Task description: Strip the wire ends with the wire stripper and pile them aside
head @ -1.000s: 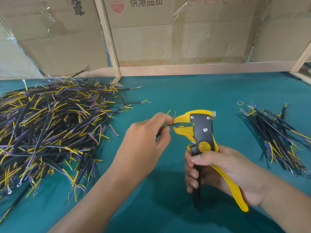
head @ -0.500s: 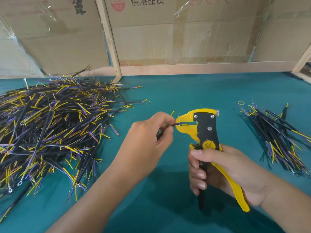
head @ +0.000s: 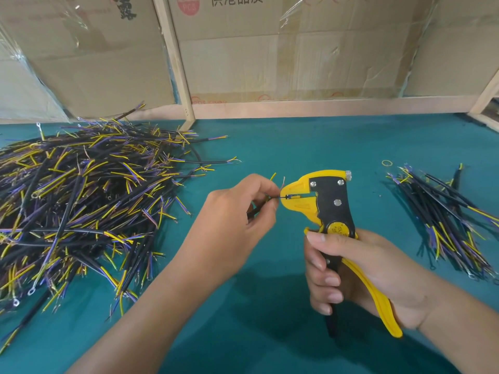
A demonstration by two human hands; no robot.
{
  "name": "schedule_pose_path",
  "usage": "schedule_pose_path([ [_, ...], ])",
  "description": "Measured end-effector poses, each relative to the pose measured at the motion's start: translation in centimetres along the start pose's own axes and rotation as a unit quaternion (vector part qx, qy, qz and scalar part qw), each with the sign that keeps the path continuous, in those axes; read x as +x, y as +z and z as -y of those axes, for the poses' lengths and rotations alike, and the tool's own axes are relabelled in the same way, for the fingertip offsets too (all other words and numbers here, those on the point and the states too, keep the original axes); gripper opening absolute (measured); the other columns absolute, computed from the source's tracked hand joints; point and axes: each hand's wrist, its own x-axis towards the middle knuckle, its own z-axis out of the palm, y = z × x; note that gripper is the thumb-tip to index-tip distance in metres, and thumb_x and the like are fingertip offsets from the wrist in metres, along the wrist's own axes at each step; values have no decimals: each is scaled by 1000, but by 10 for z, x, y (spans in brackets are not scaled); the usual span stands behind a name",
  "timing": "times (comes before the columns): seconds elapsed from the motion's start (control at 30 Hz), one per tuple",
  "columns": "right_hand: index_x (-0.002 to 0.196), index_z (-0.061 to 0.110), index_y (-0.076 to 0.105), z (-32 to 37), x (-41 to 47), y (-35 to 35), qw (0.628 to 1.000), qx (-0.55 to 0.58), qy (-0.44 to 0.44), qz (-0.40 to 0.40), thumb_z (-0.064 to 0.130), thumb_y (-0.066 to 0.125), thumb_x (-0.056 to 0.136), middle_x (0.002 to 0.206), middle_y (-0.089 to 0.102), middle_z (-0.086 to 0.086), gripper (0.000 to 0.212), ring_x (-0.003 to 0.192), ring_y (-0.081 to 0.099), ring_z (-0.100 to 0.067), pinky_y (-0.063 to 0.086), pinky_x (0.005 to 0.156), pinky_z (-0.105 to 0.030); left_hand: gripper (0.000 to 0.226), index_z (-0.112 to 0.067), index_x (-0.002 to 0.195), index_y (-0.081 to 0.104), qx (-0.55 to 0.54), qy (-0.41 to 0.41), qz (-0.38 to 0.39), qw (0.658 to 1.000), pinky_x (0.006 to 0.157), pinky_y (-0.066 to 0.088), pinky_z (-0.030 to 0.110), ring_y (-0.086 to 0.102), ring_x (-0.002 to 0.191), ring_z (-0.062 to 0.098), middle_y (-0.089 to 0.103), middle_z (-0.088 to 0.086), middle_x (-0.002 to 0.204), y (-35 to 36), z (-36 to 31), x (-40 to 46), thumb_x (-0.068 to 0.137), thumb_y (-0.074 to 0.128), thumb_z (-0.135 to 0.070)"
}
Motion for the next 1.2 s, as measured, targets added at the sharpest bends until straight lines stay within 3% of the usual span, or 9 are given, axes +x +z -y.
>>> schedule_pose_path([
  [0.23, 72, 7, 56, 0, 0, -2, 999, 25, 3, 29, 37, 73, 85, 62, 41, -8, 37, 53, 43, -24, 47, 60, -41, 10, -21, 94, 59, 77, 60, 10, 995, 55, 30, 6, 49, 61, -7, 62, -15, 75, -8, 1, 2, 98, 58, -13],
  [0.67, 66, 9, 50, 3, -4, 5, 1000, 2, 0, 1, 41, 75, 80, 57, 32, -6, 44, 46, 34, -21, 41, 51, -34, 8, -23, 100, 60, 68, 56, 20, 996, 56, 31, 7, 49, 61, -3, 63, -17, 82, -8, 1, 2, 99, 60, -15],
  [0.87, 61, 14, 45, 2, -2, 5, 997, -19, -9, -71, 51, 78, 70, 50, 27, -1, 51, 36, 25, -14, 31, 42, -22, 8, -20, 100, 62, 81, 42, 36, 995, 61, 34, 6, 51, 65, -7, 64, -16, 79, -8, 3, 2, 98, 61, -13],
  [1.2, 61, 14, 46, 5, -2, 2, 998, -20, -3, -60, 54, 78, 71, 51, 26, -1, 52, 36, 24, -13, 31, 41, -21, 10, -20, 95, 61, 87, 60, 26, 994, 59, 33, 5, 49, 64, -4, 61, -12, 80, -8, 5, 3, 97, 62, -11],
])
